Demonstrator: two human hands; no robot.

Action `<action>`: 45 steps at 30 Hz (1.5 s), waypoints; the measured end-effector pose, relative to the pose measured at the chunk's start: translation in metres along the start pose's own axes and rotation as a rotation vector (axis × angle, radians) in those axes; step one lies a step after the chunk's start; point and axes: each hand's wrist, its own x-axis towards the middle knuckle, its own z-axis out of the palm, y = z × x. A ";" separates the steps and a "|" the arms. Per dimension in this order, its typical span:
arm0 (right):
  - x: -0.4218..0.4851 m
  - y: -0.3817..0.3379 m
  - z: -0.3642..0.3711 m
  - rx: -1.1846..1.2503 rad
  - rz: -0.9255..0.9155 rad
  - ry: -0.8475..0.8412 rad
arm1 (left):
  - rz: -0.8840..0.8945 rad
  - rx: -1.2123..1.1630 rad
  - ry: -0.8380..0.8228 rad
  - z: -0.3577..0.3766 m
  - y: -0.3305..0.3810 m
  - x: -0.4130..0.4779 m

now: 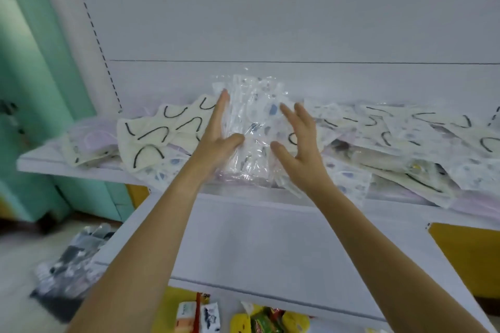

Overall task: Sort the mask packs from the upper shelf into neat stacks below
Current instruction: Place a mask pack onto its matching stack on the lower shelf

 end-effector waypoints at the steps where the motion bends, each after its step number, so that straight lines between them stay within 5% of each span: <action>1: 0.003 -0.003 0.007 0.055 0.057 -0.008 | -0.016 -0.001 0.044 -0.001 -0.001 -0.005; 4: 0.007 -0.007 0.030 0.174 0.139 -0.108 | -0.073 -0.043 0.118 -0.007 -0.001 -0.024; 16: -0.081 -0.042 0.187 0.383 -0.154 -0.518 | -0.365 -0.003 0.435 -0.125 -0.059 -0.186; 23: -0.148 -0.017 0.298 0.493 0.373 -0.742 | -0.642 -0.163 0.515 -0.196 -0.155 -0.237; 29: -0.188 0.002 0.378 0.336 0.767 -0.603 | -0.862 -0.124 0.307 -0.234 -0.240 -0.238; 35: -0.191 0.027 0.422 0.194 1.062 -0.377 | -1.009 -0.129 -0.085 -0.258 -0.291 -0.225; 39: -0.168 0.058 0.454 0.173 1.139 -0.298 | -1.034 -0.065 -0.059 -0.273 -0.334 -0.194; 45: -0.101 0.142 0.508 0.131 0.980 -0.305 | -0.811 0.178 -0.011 -0.287 -0.429 -0.114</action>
